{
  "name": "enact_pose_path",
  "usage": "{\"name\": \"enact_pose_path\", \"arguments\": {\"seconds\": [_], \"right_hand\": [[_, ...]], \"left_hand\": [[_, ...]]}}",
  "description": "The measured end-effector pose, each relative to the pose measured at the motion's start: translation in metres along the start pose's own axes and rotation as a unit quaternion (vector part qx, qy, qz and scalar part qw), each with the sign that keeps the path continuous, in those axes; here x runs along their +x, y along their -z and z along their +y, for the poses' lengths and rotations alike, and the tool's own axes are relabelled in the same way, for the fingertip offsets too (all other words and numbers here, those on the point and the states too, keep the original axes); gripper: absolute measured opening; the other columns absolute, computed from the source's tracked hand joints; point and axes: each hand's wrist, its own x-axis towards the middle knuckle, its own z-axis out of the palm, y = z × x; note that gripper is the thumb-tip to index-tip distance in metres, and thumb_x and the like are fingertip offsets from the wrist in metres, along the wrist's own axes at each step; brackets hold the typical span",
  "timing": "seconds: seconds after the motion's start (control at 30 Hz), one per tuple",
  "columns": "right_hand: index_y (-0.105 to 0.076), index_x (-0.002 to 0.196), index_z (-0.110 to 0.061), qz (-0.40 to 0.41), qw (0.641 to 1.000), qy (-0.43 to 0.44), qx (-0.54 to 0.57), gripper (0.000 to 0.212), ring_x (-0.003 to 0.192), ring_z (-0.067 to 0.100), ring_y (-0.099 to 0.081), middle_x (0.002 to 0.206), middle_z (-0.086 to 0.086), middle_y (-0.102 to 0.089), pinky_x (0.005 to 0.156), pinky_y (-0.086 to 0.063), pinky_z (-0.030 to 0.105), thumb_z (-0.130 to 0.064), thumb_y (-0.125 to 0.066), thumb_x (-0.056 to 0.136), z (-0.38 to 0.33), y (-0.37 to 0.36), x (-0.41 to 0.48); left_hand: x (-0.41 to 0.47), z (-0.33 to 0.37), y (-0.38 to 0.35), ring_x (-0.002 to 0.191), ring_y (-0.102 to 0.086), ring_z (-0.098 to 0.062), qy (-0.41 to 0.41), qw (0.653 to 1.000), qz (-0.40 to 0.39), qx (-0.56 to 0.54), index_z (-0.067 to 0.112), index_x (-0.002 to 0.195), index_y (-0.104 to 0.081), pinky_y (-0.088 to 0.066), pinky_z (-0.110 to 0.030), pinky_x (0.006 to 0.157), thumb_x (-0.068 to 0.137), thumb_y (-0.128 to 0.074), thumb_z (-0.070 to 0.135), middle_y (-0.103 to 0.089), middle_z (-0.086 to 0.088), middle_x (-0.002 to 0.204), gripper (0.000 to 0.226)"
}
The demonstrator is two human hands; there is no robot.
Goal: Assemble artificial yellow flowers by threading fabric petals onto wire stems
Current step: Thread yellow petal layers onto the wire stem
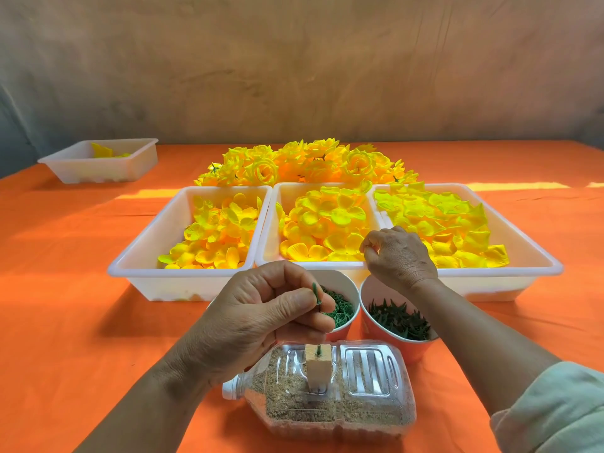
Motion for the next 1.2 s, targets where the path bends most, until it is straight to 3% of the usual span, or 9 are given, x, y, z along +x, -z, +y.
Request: {"name": "enact_pose_path", "arguments": {"seconds": [0.6,0.77,0.9,1.03,1.2], "right_hand": [[-0.070,0.095,-0.025,-0.003,1.000,-0.001,-0.002,0.026,0.100,0.024,-0.052,0.102,0.000,-0.071,0.083,-0.035,0.036,-0.027,-0.044,0.093,0.000,-0.001,0.000],[-0.070,0.097,-0.025,-0.006,1.000,-0.001,0.000,0.027,0.101,0.024,-0.051,0.103,0.000,-0.070,0.084,-0.035,0.036,-0.027,-0.044,0.093,0.000,0.000,0.001],[-0.070,0.095,-0.025,-0.001,1.000,-0.001,0.000,0.026,0.100,0.024,-0.052,0.102,0.000,-0.070,0.082,-0.034,0.036,-0.027,-0.044,0.094,0.000,0.000,0.000],[-0.070,0.095,-0.025,0.003,1.000,0.000,-0.002,0.026,0.098,0.024,-0.052,0.100,0.001,-0.071,0.079,-0.032,0.035,-0.027,-0.044,0.093,-0.001,0.000,0.000],[-0.070,0.095,-0.025,0.002,1.000,-0.001,0.001,0.026,0.099,0.024,-0.052,0.101,0.000,-0.070,0.081,-0.033,0.035,-0.027,-0.044,0.094,-0.001,0.000,0.000]], "left_hand": [[0.002,-0.001,0.000,0.062,-0.071,-0.017,-0.014,1.000,0.000,0.026,0.018,0.075,-0.075,-0.057,-0.025,0.055,0.081,-0.060,0.008,-0.073,-0.012,0.080,0.019],[0.001,-0.004,0.002,0.063,-0.071,-0.018,-0.012,1.000,-0.004,0.029,0.015,0.075,-0.074,-0.057,-0.026,0.056,0.081,-0.060,0.008,-0.073,-0.013,0.080,0.016],[-0.001,-0.004,0.002,0.063,-0.072,-0.019,-0.026,0.999,-0.004,0.040,0.001,0.083,-0.066,-0.057,-0.026,0.056,0.080,-0.063,0.007,-0.072,-0.013,0.079,0.007],[-0.001,-0.004,0.002,0.064,-0.072,-0.017,-0.046,0.997,0.001,0.058,-0.007,0.089,-0.060,-0.057,-0.024,0.058,0.084,-0.069,0.004,-0.073,-0.012,0.076,0.015],[0.001,-0.013,0.011,0.057,-0.065,-0.017,-0.054,0.989,-0.014,0.138,-0.001,0.083,-0.069,-0.053,-0.022,0.056,0.075,-0.072,0.009,-0.069,-0.012,0.065,0.013]]}}
